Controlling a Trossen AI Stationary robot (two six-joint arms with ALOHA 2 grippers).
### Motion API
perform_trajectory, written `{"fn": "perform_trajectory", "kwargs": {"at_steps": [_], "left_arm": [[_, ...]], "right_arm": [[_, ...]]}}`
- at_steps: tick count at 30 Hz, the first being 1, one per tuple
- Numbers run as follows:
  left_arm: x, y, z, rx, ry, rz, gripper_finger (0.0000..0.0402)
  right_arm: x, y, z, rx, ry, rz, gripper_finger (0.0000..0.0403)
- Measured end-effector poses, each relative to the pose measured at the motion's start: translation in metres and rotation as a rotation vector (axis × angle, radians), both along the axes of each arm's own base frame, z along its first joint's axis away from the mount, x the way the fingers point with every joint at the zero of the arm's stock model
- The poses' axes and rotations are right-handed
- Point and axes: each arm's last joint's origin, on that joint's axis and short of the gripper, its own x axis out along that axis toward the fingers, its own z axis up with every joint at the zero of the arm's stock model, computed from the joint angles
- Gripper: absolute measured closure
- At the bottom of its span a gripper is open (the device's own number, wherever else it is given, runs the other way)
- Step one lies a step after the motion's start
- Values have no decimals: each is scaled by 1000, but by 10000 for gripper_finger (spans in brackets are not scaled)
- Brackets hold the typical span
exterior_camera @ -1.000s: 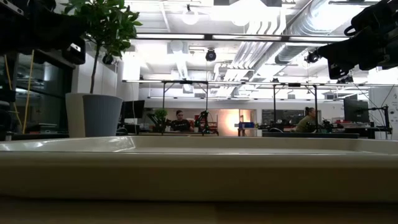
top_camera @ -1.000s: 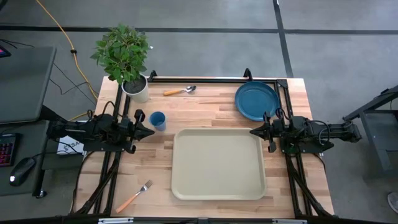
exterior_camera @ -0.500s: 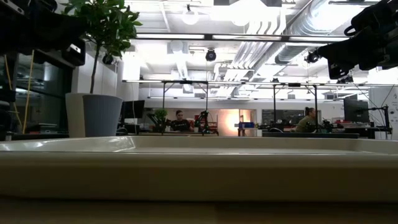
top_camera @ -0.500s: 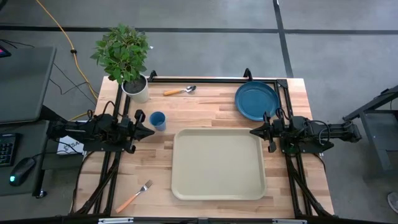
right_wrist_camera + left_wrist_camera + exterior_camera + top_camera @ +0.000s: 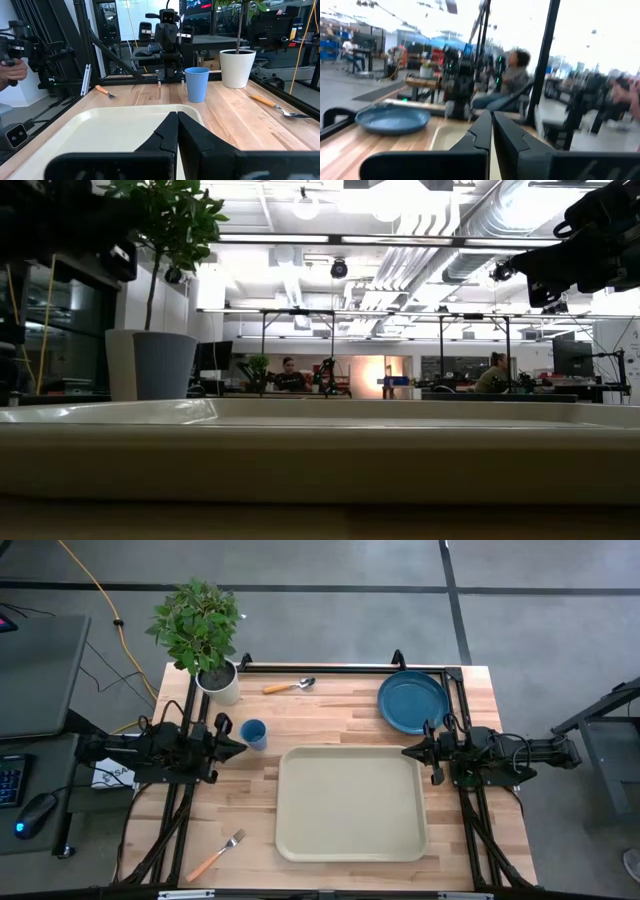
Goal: Pick and place plate/cup/fork/spoon on tray
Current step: Put the blue plate on the center of the white serving tray
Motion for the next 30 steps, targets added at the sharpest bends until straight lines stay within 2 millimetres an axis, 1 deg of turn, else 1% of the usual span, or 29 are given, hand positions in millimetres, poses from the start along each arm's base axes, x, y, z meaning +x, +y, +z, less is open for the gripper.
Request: {"fn": "perform_trajectory", "kwargs": {"at_steps": [3,7,11,15,19,22,26,28,30], "left_arm": [[-1,0,7,-69,-70,-14,401],[1,1,9,-60,-85,9,401],[6,4,11,-113,-51,85,401],[16,4,21,-151,8,79,401],[32,5,42,-84,67,94,401],[47,7,64,-6,92,126,401],[67,16,92,66,105,147,401],[77,22,103,82,108,138,401],[88,30,108,87,101,129,402]], "right_arm": [[0,0,0,0,0,0,403],[0,0,0,0,0,0,403],[0,0,0,0,0,0,403],[0,0,0,0,0,0,403],[0,0,0,0,0,0,403],[0,0,0,0,0,0,403],[0,0,0,0,0,0,403],[0,0,0,0,0,0,403],[0,0,0,7,-5,0,403]]}}
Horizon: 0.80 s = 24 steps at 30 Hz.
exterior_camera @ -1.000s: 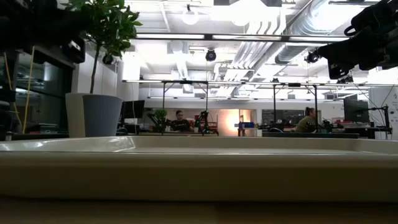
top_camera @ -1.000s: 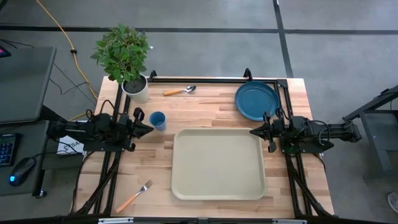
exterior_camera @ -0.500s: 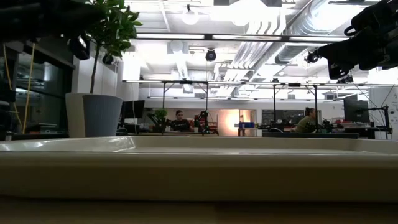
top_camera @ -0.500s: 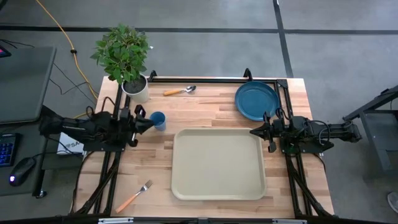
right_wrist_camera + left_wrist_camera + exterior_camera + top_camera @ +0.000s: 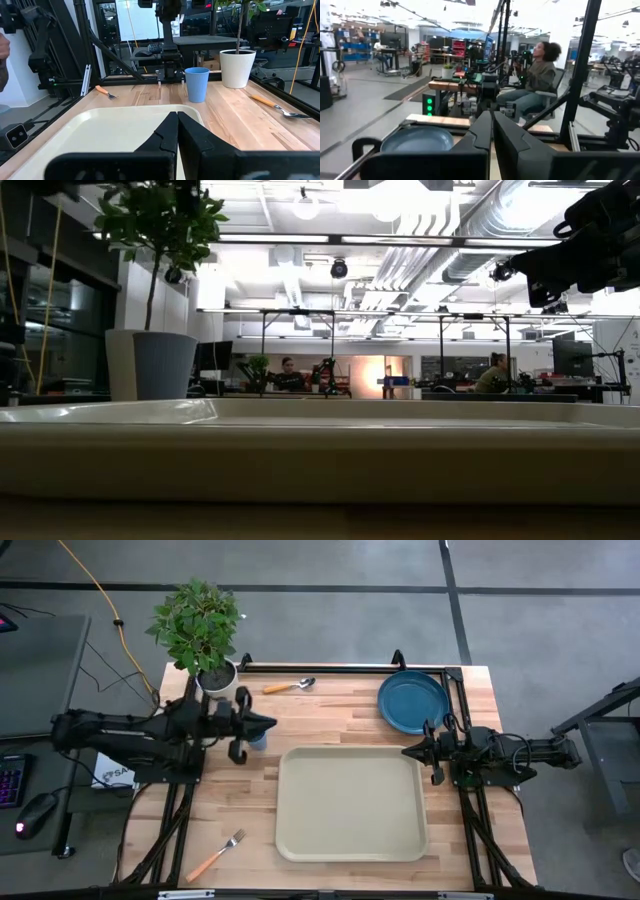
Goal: Pick and place plate/cup/fork/spoon on tray
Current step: Put the blue plate on the center of the white serving tray
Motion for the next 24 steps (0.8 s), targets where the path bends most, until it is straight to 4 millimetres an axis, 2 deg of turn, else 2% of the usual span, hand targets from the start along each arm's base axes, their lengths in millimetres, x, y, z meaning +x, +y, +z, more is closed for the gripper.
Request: {"fn": "perform_trajectory", "kwargs": {"at_steps": [5,10,13,16,21,24], "left_arm": [[24,22,-4,-16,-87,-44,402],[45,42,-30,-47,-2,-82,402],[50,49,-39,-54,31,-115,402],[49,50,-37,-26,18,-147,402],[41,48,-27,-16,-26,-149,402],[40,44,-26,-51,-12,-167,402]], "right_arm": [[0,0,5,105,-43,-3,403],[-3,-3,20,142,-212,-72,403],[-6,-5,32,187,-344,-146,403],[-7,-8,41,223,-441,-214,403],[8,-13,56,202,-372,-345,385],[28,-18,62,197,-195,-438,353]]}}
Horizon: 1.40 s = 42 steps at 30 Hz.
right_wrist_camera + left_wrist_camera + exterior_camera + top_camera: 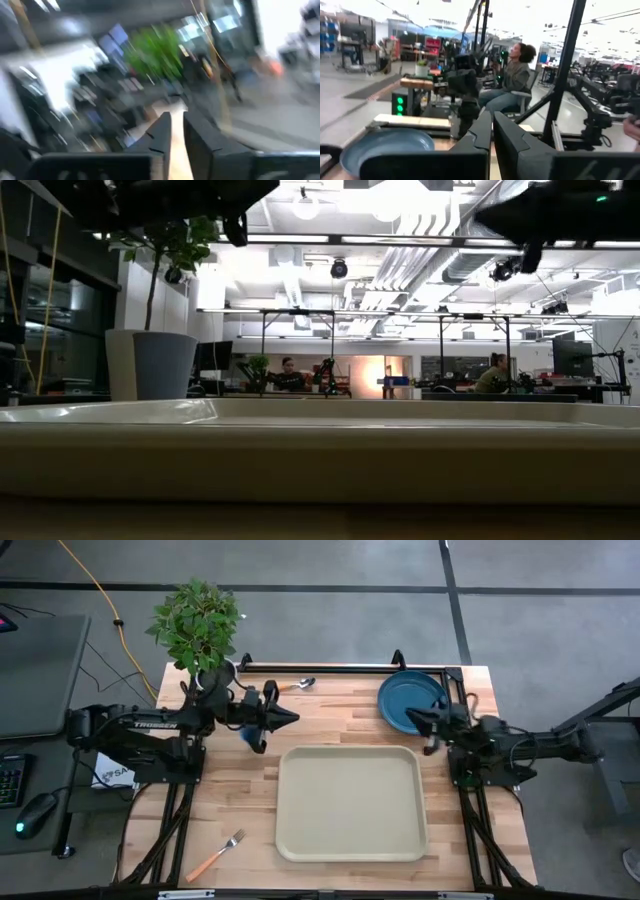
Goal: Pick and place plate/cup/fork/spoon on tray
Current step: Put the blue plate on the center of the white serving tray
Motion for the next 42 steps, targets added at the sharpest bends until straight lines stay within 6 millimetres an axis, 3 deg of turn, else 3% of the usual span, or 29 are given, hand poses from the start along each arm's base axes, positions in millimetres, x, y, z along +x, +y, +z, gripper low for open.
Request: {"fn": "perform_trajectory", "kwargs": {"at_steps": [7,11,22,42], "left_arm": [[4,-16,-4,-22,54,-65,402],[7,-27,-6,-28,73,-108,402],[11,-47,-9,-59,102,-180,402],[11,-47,-11,-44,122,-179,402]], "right_arm": [[31,-20,-15,238,662,-269,269],[38,-28,-28,367,872,-313,241],[59,-40,-58,461,1020,-256,231],[80,-49,-103,400,1187,-370,231]]}}
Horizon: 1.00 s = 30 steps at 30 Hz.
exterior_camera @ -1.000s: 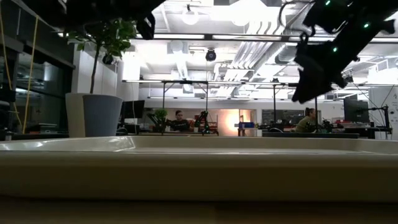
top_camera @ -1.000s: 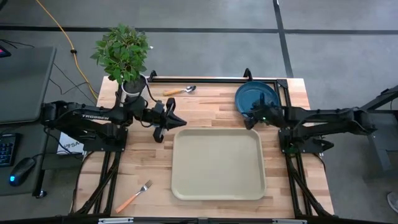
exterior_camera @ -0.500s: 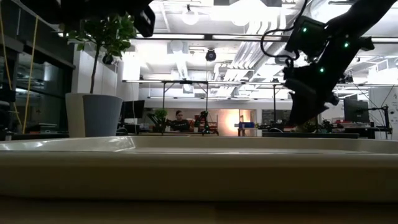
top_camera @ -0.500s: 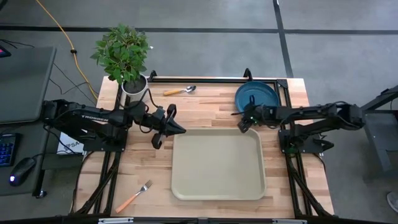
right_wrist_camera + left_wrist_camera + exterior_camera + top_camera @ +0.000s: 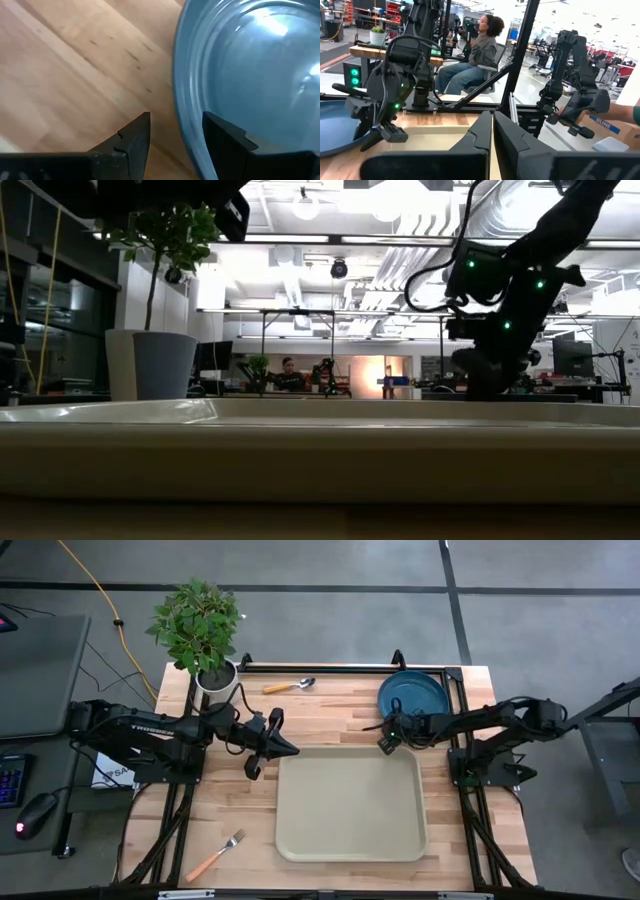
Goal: Pick and place plate/cup/fork/spoon on tray
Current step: Put the blue plate on the center of the white serving tray
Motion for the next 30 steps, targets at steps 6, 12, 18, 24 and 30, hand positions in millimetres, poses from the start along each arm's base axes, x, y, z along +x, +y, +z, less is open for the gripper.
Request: {"fn": "perform_trajectory", "kwargs": {"at_steps": [6,12,18,24,30], "left_arm": [[0,1,-2,18,17,4,402],[0,1,-6,21,57,3,401],[-5,4,-6,16,90,19,401],[-23,9,7,49,73,65,401],[-33,9,12,84,81,166,401]], "right_arm": [[0,0,0,-15,8,-6,274],[-2,1,16,-38,-37,-2,387],[7,18,49,-112,-154,86,398],[30,65,82,-187,-261,278,401],[62,147,101,-162,-323,648,402]]}}
